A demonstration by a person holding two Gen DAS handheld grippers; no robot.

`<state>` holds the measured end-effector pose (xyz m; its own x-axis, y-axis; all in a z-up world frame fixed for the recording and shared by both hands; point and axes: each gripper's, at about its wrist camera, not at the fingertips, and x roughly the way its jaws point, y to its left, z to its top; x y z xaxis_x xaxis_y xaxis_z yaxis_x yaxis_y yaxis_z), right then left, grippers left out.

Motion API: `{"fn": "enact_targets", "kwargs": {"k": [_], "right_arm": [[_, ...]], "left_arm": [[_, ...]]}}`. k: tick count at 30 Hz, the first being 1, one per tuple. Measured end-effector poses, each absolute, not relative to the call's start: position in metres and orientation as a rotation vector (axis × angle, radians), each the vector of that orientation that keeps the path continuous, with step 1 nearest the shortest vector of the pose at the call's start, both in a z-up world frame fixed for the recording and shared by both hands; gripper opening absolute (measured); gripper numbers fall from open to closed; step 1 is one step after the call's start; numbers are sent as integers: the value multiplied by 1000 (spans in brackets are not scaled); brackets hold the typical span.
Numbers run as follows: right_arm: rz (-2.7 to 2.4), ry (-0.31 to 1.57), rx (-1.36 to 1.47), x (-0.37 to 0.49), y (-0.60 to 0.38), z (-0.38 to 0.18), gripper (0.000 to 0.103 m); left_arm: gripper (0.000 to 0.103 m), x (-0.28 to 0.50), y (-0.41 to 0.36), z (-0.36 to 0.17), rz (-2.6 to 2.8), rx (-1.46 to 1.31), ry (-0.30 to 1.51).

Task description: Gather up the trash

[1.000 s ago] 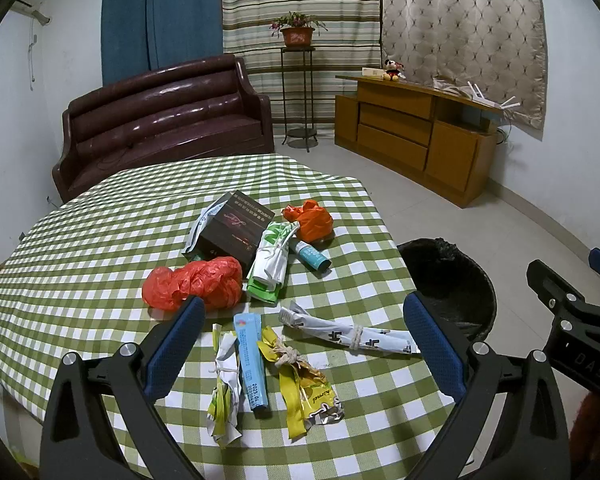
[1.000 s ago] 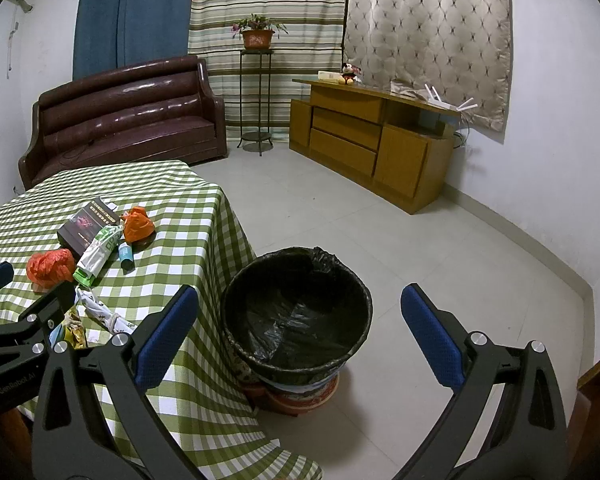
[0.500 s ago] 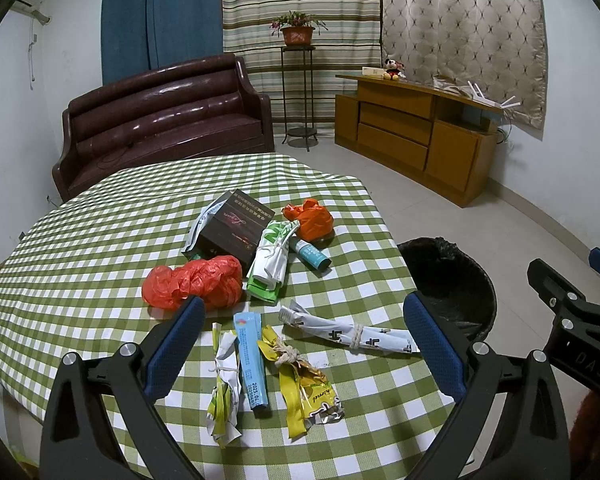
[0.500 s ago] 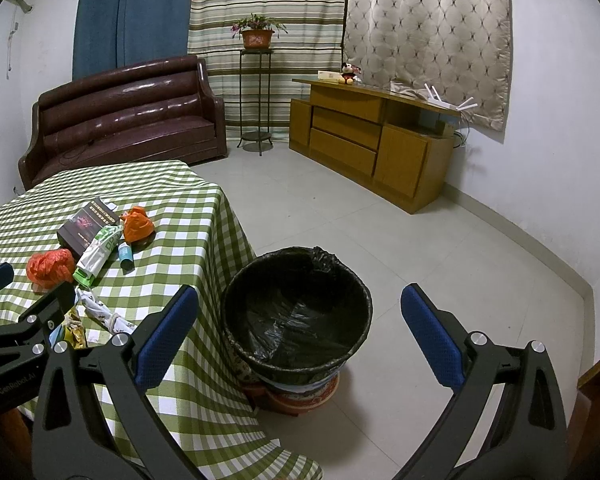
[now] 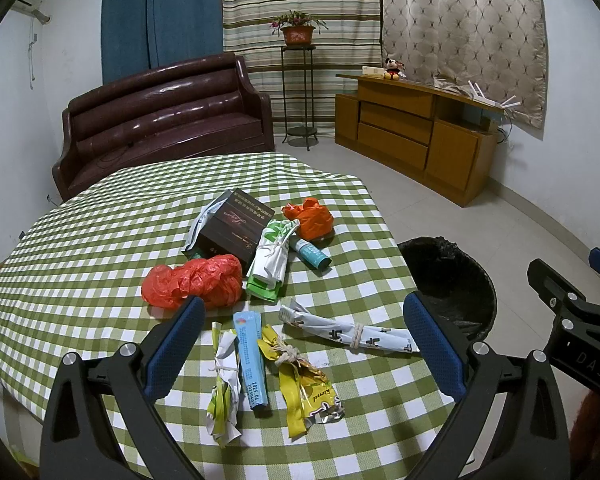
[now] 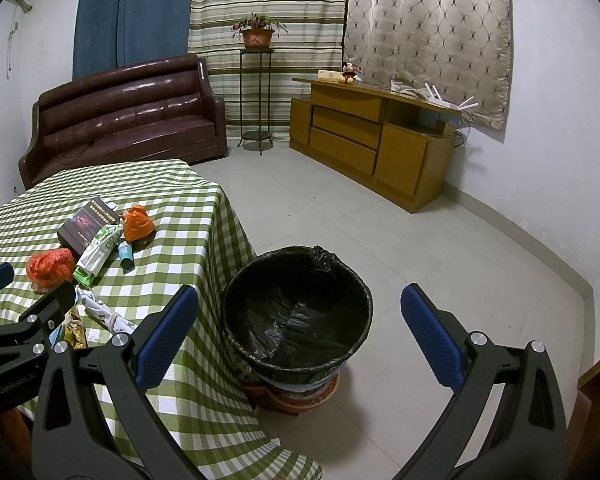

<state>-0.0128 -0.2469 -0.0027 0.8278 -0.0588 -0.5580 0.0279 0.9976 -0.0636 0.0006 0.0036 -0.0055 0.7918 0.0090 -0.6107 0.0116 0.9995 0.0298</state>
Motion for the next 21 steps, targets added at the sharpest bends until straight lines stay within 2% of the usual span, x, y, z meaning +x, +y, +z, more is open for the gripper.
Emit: {"fn": "enact_targets", "kwargs": {"k": [10, 21], "right_arm": [[-45, 598, -55, -12, -244, 1, 99], [-29, 619, -68, -7, -232, -20, 99]], "left_arm": [[96, 1, 6, -6, 2, 30, 661], [96, 0, 42, -14, 58, 12, 702]]}}
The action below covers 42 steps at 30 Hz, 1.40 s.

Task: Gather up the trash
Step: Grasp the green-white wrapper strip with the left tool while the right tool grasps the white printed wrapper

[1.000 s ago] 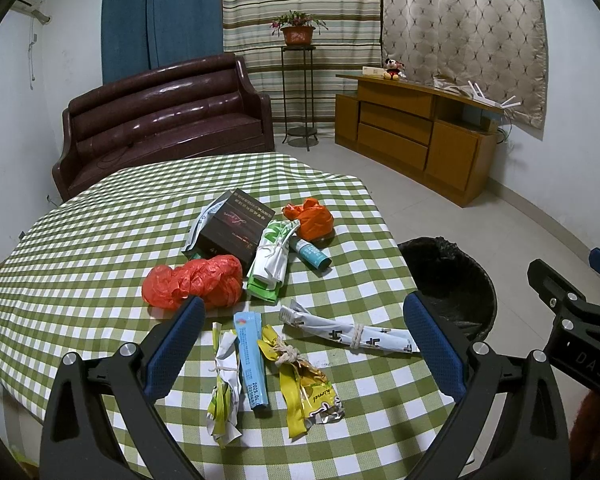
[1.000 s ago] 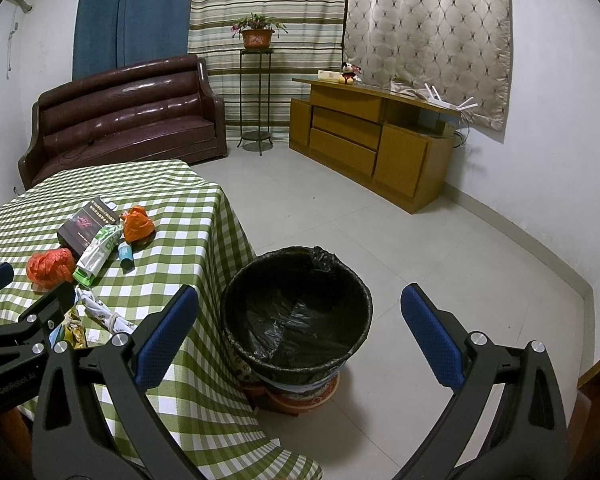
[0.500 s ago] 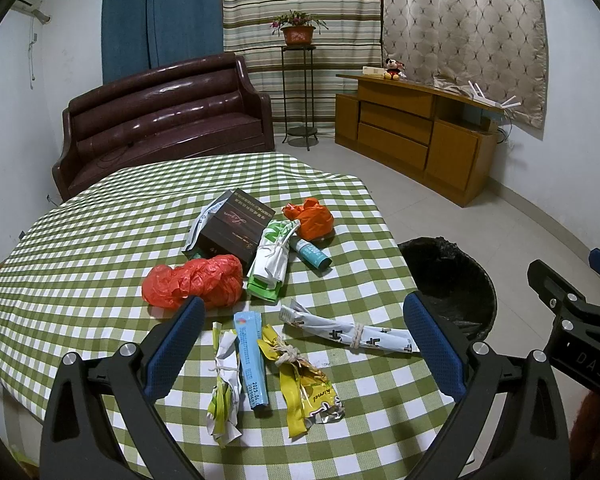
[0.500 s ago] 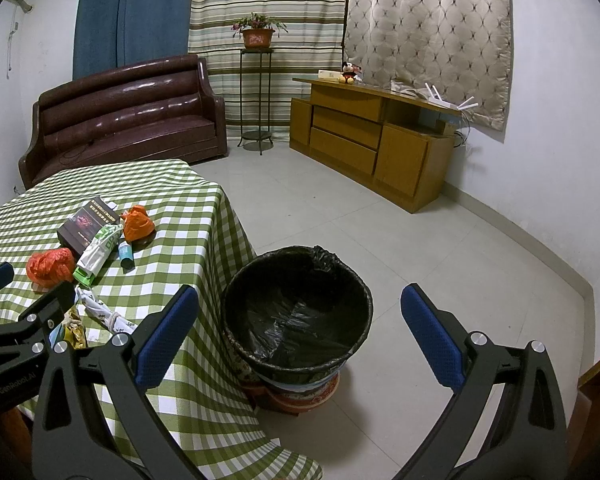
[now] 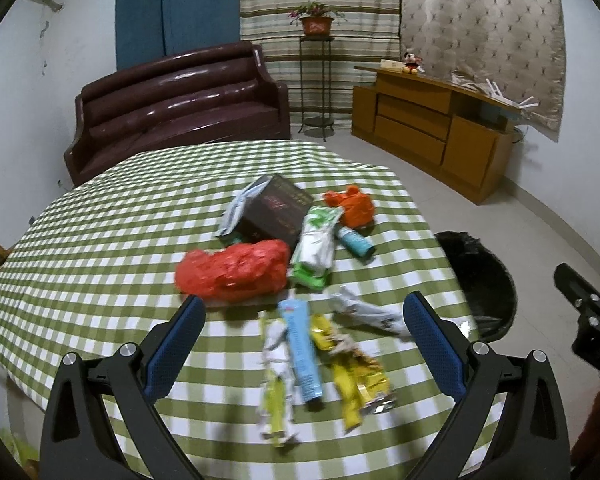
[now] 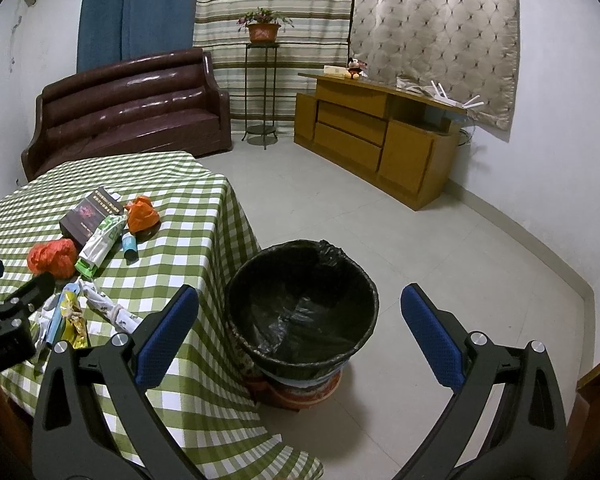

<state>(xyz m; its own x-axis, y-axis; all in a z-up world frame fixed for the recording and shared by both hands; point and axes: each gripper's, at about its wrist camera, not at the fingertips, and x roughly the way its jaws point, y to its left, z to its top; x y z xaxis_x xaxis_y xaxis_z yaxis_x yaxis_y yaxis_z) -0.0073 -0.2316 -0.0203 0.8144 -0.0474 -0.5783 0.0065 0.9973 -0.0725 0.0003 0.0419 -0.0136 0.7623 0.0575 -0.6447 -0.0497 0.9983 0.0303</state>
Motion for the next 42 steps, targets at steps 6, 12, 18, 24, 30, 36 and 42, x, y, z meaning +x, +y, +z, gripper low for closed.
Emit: {"fn": "enact_targets", "kwargs": {"k": [6, 12, 18, 24, 30, 36, 42], "right_arm": [[-15, 637, -76, -8, -224, -21, 99], [8, 664, -93, -5, -211, -25, 99], [23, 675, -103, -2, -199, -28, 99], [35, 689, -107, 0, -194, -29, 99], [41, 697, -103, 2, -193, -31, 97], [53, 701, -106, 1, -191, -30, 87], [63, 701, -110, -1, -188, -31, 84]], "left_arm": [[96, -5, 68, -17, 95, 8, 717], [96, -6, 90, -24, 114, -3, 745], [95, -4, 96, -31, 98, -13, 770], [67, 4, 95, -49, 19, -42, 869], [66, 1, 90, -51, -8, -29, 875], [50, 1, 83, -56, -43, -5, 894], [37, 2, 83, -58, -82, -19, 895]]}}
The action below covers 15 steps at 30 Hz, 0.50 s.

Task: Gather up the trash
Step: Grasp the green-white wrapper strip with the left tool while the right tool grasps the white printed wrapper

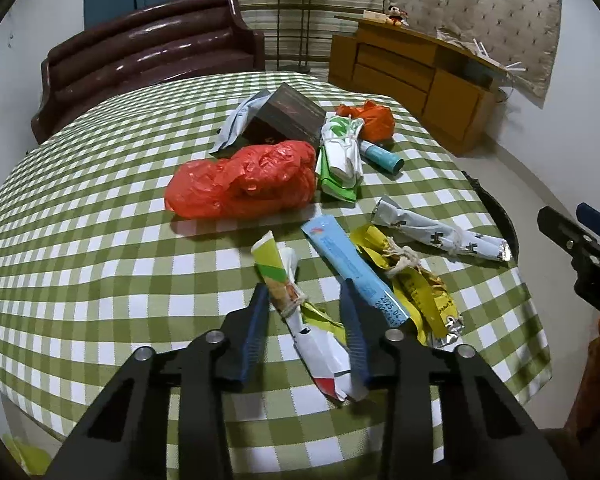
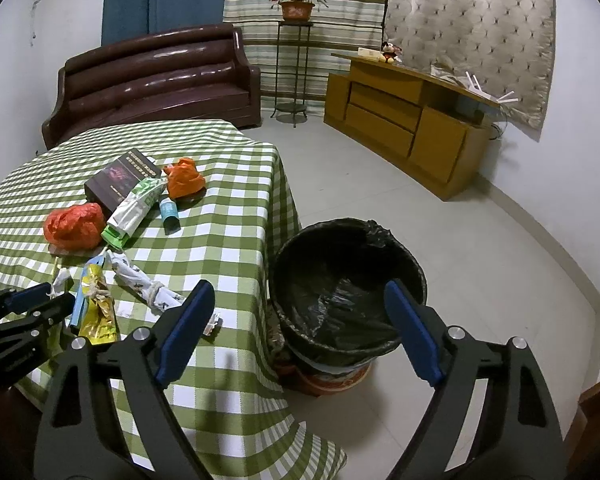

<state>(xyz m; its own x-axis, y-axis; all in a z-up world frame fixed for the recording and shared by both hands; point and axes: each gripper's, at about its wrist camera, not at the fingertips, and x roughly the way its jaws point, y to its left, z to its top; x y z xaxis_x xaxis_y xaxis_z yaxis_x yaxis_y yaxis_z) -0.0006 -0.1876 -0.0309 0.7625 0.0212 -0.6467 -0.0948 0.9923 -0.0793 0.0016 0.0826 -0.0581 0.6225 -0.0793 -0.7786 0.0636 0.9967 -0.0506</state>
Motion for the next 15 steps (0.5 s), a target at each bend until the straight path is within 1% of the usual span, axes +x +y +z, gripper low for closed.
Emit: {"fn": "enact_targets", "kwargs": {"k": [2, 4, 6, 9, 10, 15], "right_arm": [[69, 703, -113, 0, -187, -32, 83], [78, 706, -116, -1, -184, -33, 82], [91, 712, -113, -1, -182, -34, 78], [116, 715, -113, -2, -178, -36, 78], [129, 715, -117, -3, -175, -37, 77], [194, 714, -160, -7, -159, -41, 77]], "left_arm": [[35, 1, 81, -58, -89, -11, 892], [29, 0, 79, -58, -114, -13, 889], [25, -2, 78, -57, -130, -16, 886], [23, -4, 78, -53, -123, 3, 867], [15, -5, 79, -51, -122, 5, 862], [11, -7, 87, -46, -118, -7, 845]]}}
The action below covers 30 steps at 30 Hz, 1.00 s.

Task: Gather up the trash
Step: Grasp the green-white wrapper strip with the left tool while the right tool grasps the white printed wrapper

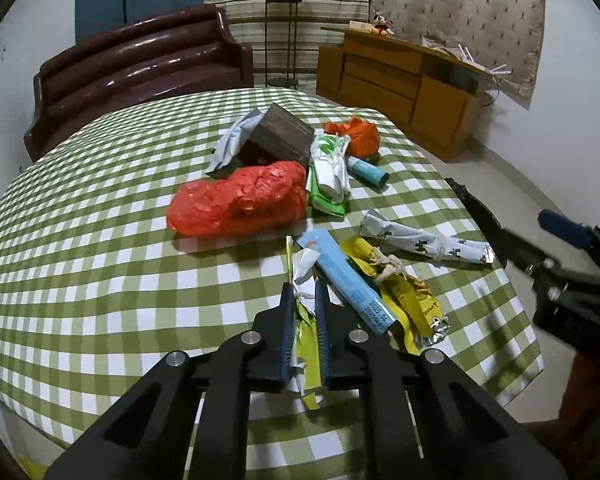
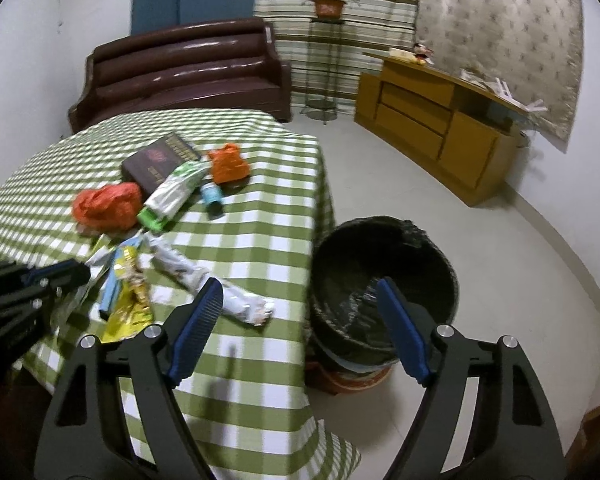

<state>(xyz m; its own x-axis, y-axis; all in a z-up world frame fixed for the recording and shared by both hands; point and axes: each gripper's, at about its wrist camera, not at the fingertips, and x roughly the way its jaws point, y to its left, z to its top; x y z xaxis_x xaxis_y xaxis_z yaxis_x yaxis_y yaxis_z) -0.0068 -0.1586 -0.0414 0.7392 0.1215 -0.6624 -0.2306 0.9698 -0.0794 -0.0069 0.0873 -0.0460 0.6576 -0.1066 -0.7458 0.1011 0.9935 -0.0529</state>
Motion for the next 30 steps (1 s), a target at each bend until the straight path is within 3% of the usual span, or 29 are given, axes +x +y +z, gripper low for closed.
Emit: {"fn": "enact_targets", "kwargs": {"k": [8, 10, 16, 20, 21, 25, 30], "right_arm": [[257, 716, -214, 4, -133, -51, 76], [277, 732, -219, 9, -129, -55, 69], [300, 758, -235, 15, -119, -62, 64], [302, 777, -252, 14, -117, -66, 50], [297, 775, -260, 13, -116, -66, 47], [280, 775, -249, 13, -122, -65, 32], [289, 784, -227, 12, -128, -62, 20]], "left_arm": [[7, -8, 107, -43, -68, -25, 832], [7, -7, 114, -45, -53, -32, 836], [7, -5, 125, -51, -33, -53, 856], [7, -3, 129, -52, -34, -82, 864], [10, -4, 130, -52, -38, -91, 865], [37, -7, 128, -47, -43, -98, 846], [47, -9, 123, -44, -59, -98, 838]]}}
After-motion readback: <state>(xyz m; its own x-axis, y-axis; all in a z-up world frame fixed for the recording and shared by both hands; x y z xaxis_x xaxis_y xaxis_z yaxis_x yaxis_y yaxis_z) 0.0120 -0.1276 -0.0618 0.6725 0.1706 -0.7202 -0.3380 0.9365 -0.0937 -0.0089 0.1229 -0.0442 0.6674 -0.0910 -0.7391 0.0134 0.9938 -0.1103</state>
